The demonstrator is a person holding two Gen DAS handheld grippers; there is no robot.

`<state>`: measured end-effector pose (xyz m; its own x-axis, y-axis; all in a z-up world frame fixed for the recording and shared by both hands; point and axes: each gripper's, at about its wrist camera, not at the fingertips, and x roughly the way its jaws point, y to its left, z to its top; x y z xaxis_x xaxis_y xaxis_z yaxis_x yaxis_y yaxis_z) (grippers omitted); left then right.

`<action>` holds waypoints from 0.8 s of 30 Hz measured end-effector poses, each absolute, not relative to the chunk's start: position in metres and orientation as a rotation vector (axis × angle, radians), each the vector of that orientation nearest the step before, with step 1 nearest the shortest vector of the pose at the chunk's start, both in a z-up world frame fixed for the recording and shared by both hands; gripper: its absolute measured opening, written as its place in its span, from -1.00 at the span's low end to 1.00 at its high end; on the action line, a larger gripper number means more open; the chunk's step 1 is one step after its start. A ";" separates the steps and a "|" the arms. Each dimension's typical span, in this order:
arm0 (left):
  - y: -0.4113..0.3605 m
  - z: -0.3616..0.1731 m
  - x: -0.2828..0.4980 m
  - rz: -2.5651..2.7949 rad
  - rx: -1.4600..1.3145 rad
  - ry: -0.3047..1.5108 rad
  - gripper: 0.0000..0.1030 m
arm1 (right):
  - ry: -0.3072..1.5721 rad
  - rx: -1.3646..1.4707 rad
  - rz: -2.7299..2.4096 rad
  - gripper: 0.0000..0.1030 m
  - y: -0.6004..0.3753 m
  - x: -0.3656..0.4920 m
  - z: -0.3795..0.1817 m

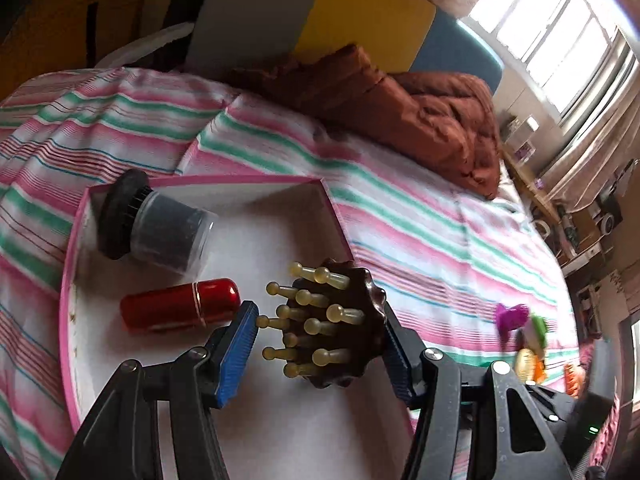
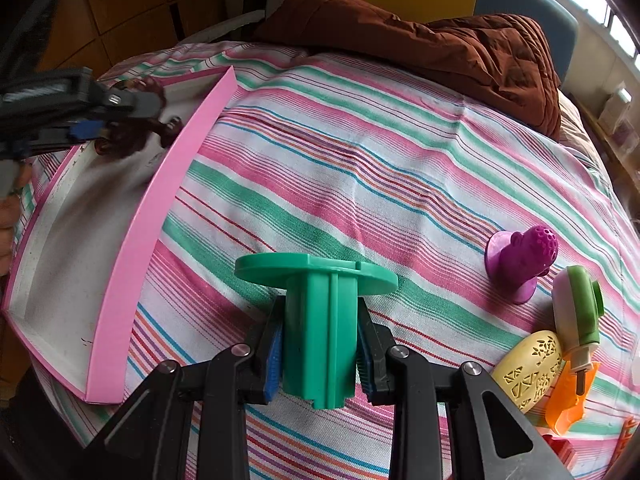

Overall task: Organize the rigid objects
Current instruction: 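Place the brush in the tray beside the red cylinder and open the left gripper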

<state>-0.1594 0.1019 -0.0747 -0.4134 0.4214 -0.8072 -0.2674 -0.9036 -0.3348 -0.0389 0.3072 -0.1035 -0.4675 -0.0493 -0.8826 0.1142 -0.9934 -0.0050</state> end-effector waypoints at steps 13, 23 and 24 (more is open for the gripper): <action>0.088 -0.044 -0.124 2.410 -1.253 -0.099 0.36 | 0.102 1.564 -2.613 -0.40 0.311 -0.042 -0.104; 0.063 -0.041 -0.052 2.526 -1.244 0.076 0.36 | 0.142 1.556 -2.624 -0.40 0.309 -0.043 -0.106; 0.060 -0.041 -0.050 2.531 -1.245 0.078 0.36 | 0.144 1.554 -2.626 -0.40 0.305 -0.039 -0.106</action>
